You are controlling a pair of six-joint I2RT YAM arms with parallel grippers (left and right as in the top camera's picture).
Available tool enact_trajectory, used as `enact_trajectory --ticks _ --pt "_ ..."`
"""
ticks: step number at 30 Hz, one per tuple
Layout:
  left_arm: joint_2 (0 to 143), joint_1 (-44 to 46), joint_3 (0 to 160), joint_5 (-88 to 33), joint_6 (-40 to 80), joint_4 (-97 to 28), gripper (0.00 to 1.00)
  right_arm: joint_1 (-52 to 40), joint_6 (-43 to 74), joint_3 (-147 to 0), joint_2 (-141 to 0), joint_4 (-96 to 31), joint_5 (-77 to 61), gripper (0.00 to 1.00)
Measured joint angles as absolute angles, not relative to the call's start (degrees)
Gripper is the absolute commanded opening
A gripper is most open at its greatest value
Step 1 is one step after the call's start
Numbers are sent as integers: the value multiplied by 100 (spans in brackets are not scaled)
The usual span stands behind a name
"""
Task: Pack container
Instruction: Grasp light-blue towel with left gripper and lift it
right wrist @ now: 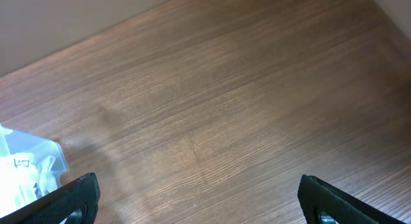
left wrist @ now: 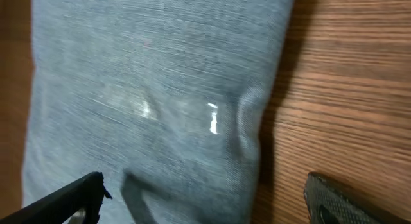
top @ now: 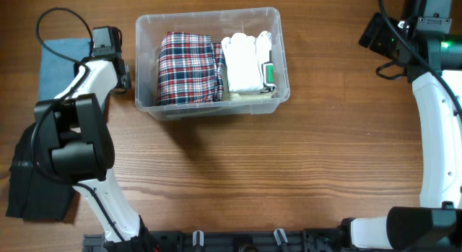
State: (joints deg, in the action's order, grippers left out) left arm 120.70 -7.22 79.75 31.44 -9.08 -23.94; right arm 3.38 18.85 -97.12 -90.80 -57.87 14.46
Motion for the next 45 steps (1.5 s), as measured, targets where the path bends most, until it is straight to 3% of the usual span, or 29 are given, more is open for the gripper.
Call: enact_trajectory --ticks 6,7,8,9,10,14,23,31,38,45 --pt "12132 -1046 7988 3555 -1033 -2327 99 338 1885 -9712 -9080 -5787 1446 100" --pt "12132 -1107 7988 3553 -1046 -2307 93 338 1885 -9712 -9080 -5787 1446 100" --pt "12138 -1164 7988 3555 -1046 -2281 81 338 1885 -9712 -9080 -5787 1446 100" --pt "12154 -1232 7988 3555 -1068 -2220 56 338 1885 -9712 -9080 -5787 1446 100" --pt "12195 -1286 7988 3564 -1094 -2206 38 338 1885 -9712 -9080 -5787 1446 100" --pt "12245 -1308 7988 3616 -1162 -2158 4 338 1885 -9712 -9080 -5787 1446 100" --pt "12199 -1059 7990 4001 -1127 -2034 4 338 1885 -9712 -9080 -5787 1446 100" --pt "10481 -1002 8215 3911 -869 -2460 4 338 1885 -9712 -9080 -5787 1446 100" --pt "10208 -867 8226 3920 -860 -2687 4 338 1885 -9712 -9080 -5787 1446 100" --pt "9198 563 9085 4075 176 -4574 4 338 1885 -9712 -9080 -5787 1446 100"
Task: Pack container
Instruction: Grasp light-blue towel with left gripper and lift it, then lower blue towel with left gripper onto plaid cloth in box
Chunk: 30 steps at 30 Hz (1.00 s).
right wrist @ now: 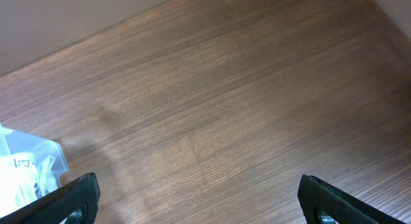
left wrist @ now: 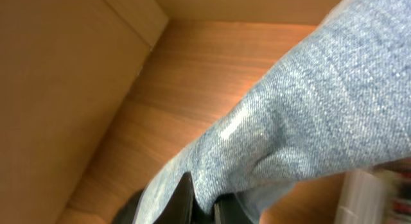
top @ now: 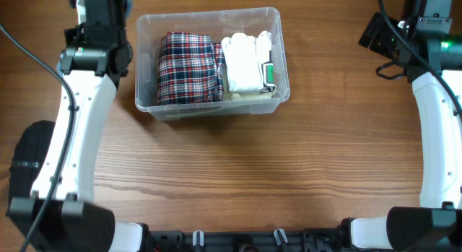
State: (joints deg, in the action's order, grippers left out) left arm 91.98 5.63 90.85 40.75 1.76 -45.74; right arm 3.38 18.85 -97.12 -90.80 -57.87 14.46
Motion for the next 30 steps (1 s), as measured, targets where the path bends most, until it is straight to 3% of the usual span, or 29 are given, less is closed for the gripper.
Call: enact_trajectory --ticks 8,15,19,23,30 --pt "9006 2252 9389 4021 2585 -5557 4 338 1885 -9712 -9080 -5787 1446 100" --pt "9037 2373 9459 3590 4294 -6080 4 338 1885 -9712 -9080 -5787 1446 100" --pt "9190 2373 9524 3151 4473 -5924 4 338 1885 -9712 -9080 -5787 1446 100" --pt "9284 2362 10324 2880 4466 -6801 4 338 1885 -9712 -9080 -5787 1446 100" --pt "9290 2213 10906 2827 4311 -7262 4 338 1885 -9712 -9080 -5787 1446 100"
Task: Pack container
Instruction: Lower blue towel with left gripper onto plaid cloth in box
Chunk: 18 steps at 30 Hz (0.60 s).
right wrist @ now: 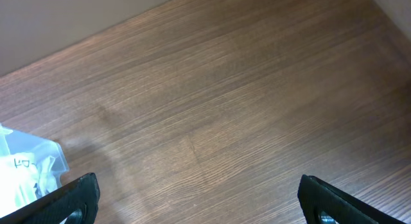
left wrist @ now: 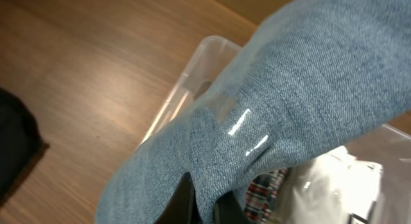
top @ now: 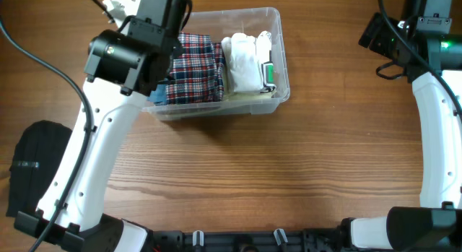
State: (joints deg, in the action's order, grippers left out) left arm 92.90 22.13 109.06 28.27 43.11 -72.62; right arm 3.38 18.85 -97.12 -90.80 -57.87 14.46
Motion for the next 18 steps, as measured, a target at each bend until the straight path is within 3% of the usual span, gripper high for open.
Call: enact_trajectory --ticks 18 --pt "10250 1625 10906 1848 4283 -6886 4 338 1885 -9712 -9080 -5787 1446 100"
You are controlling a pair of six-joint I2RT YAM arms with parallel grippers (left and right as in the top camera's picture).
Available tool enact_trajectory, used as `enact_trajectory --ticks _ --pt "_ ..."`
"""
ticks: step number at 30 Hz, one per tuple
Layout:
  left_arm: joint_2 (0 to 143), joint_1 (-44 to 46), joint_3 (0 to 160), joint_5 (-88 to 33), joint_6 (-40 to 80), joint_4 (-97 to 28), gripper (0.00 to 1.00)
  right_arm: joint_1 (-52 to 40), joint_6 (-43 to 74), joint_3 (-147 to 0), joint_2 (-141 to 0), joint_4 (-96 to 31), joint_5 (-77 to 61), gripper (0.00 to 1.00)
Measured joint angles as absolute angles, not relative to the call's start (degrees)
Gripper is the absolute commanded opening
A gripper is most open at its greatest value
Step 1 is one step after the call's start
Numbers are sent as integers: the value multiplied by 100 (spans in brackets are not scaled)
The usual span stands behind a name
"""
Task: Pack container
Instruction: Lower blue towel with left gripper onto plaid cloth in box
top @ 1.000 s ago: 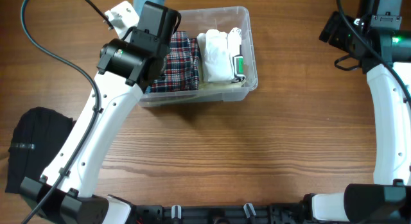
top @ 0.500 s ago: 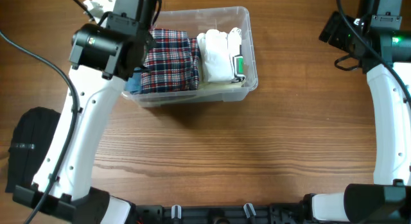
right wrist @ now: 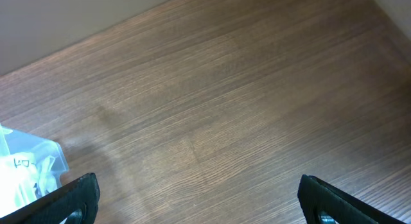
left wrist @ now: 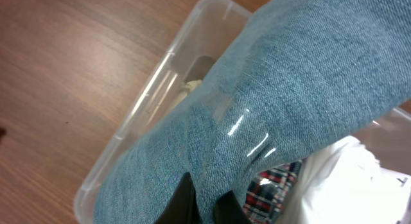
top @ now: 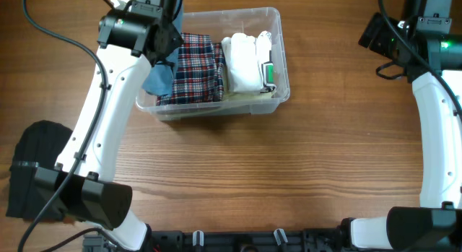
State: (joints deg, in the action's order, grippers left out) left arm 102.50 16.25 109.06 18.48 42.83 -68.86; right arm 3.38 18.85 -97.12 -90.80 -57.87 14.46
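Note:
A clear plastic container (top: 278,46) stands at the back middle of the table, holding folded plaid cloth (top: 193,68) and white garments (top: 244,63). My left gripper (left wrist: 205,201) is shut on folded blue denim (left wrist: 302,89), which hangs over the container's left end (left wrist: 160,89); overhead the denim (top: 159,77) shows beside the plaid cloth. My right gripper (right wrist: 196,198) hangs open over bare wood at the back right, with nothing between its fingers.
A black bundle of cloth (top: 36,169) lies at the table's left edge, partly under the left arm's base. The right arm (top: 433,115) runs down the right side. A corner of the container (right wrist: 32,163) shows in the right wrist view.
My left gripper has shifted a little toward the back left corner of the container, still holding the denim, which now hangs lower inside the left end. The right arm has not moved.
My left gripper was open over the blue denim lying flat at the table's back left. Then it was shut on the denim, held up left of the container. Then it carried the denim over the container's left side, where it now hangs.

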Motion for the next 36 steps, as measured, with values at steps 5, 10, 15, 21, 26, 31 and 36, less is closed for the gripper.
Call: enact_trajectory --ticks 5,10,15,21,26,31,36 --pt "10250 1577 10906 1852 4274 -7070 4 338 1885 -9712 -9080 -5787 1446 100" --pt "10250 1577 10906 1883 4257 -7089 18 338 1885 -9712 -9080 -5787 1446 100" --pt "10248 1577 10949 1984 4250 -7048 13 338 1885 -9712 -9080 -5787 1446 100" --pt "10525 1577 10975 1979 4250 -6912 11 338 1885 -9712 -9080 -5787 1446 100" --pt "10608 1605 10982 961 3723 -5822 23 338 1885 -9712 -9080 -5782 1446 100" --pt "10694 2556 10995 196 2150 -5330 29 338 1885 -9712 -9080 -5787 1446 100" --pt "11590 2895 11026 176 1461 -5498 28 338 1885 -9712 -9080 -5787 1446 100"
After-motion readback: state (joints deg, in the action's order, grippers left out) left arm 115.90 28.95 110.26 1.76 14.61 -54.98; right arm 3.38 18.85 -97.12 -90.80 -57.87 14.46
